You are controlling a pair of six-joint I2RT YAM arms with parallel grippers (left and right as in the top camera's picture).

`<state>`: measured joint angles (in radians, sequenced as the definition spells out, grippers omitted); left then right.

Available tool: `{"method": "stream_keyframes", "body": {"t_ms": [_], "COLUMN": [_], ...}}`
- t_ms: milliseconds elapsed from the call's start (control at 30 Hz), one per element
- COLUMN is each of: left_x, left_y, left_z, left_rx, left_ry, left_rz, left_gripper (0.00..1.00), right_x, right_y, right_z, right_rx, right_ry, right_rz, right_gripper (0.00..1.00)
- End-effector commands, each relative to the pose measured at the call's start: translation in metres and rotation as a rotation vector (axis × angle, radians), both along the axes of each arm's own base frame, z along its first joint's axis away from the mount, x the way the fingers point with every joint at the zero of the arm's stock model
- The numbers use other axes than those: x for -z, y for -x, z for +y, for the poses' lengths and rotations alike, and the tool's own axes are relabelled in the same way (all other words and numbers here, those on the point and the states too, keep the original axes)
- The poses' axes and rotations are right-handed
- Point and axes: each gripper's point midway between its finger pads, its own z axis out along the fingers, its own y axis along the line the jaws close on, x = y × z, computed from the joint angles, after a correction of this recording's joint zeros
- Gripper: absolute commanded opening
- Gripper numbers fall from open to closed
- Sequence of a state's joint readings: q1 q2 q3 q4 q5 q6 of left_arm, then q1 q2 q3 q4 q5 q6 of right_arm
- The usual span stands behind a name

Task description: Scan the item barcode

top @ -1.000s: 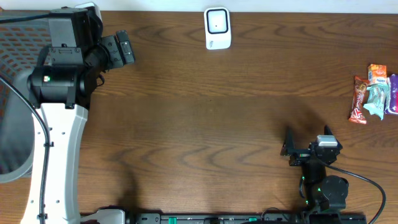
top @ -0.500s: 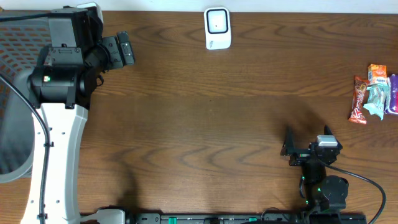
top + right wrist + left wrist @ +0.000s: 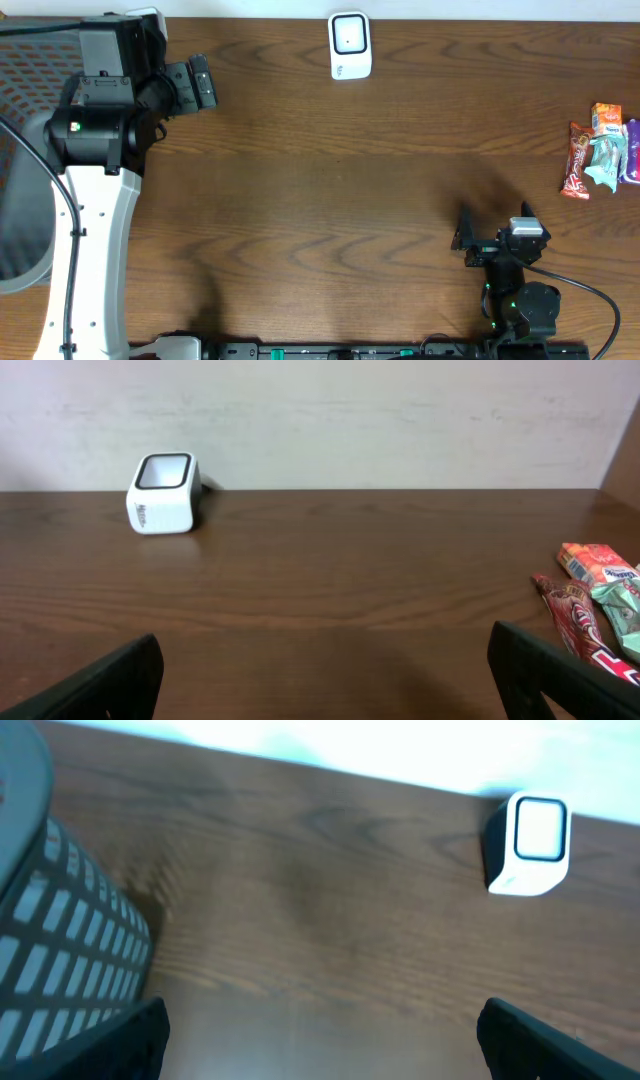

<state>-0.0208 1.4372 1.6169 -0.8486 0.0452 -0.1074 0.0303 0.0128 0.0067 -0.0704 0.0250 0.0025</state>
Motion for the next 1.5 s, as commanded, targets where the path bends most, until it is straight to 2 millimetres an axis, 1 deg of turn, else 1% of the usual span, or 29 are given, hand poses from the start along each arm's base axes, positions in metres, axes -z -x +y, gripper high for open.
{"method": "stream_keyframes", "body": {"t_ms": [0,200,300,333,400,500,667,800,867,967,1033,1267,1467], "left_x": [0.009,0.017,0.014,0.010,0.006,0.004,-0.005,-0.012,-0.011,-0.004,0.003,0.020,0.030], "left_y": [0.002,0.008,0.005,0.002,0.000,0.003,0.026,0.052,0.064,0.079,0.084,0.094,0.110], "left_z": [0.003,0.000,-0.014,-0.022,-0.031,-0.040,-0.055,-0.059,-0.060,-0.059,-0.059,-0.058,-0.056], "left_rx": [-0.008,0.012,0.121,0.183,0.242,0.275,0.317,0.332,0.338,0.339,0.338,0.337,0.335], "left_ry": [-0.012,-0.008,-0.007,-0.005,0.000,0.002,-0.008,-0.015,-0.017,-0.020,-0.021,-0.024,-0.029], "left_rz": [0.033,0.046,-0.002,-0.053,-0.116,-0.208,-0.378,-0.511,-0.561,-0.608,-0.622,-0.683,-0.746], "left_gripper": [0.98,0.98,0.98,0.98,0.98,0.98,0.98,0.98,0.98,0.98,0.98,0.98,0.98], "right_x": [0.000,0.000,0.000,0.000,0.000,0.000,0.000,0.000,0.000,0.000,0.000,0.000,0.000], "right_y": [0.000,0.000,0.000,0.000,0.000,0.000,0.000,0.000,0.000,0.000,0.000,0.000,0.000], "right_z": [0.003,0.003,0.003,0.003,0.003,0.003,0.003,0.003,0.003,0.003,0.003,0.003,0.003], "right_rx": [-0.015,-0.015,-0.015,-0.015,-0.015,-0.015,-0.015,-0.015,-0.015,-0.015,-0.015,-0.015,-0.015], "right_ry": [-0.005,-0.004,-0.004,-0.004,-0.004,-0.004,-0.004,-0.004,-0.004,-0.004,-0.004,-0.004,-0.004], "right_rz": [-0.002,-0.001,-0.001,-0.001,-0.001,-0.001,-0.001,-0.001,-0.001,-0.001,-0.001,-0.001,-0.001], "right_gripper": [0.99,0.99,0.99,0.99,0.99,0.99,0.99,0.99,0.99,0.99,0.99,0.99,0.99]}}
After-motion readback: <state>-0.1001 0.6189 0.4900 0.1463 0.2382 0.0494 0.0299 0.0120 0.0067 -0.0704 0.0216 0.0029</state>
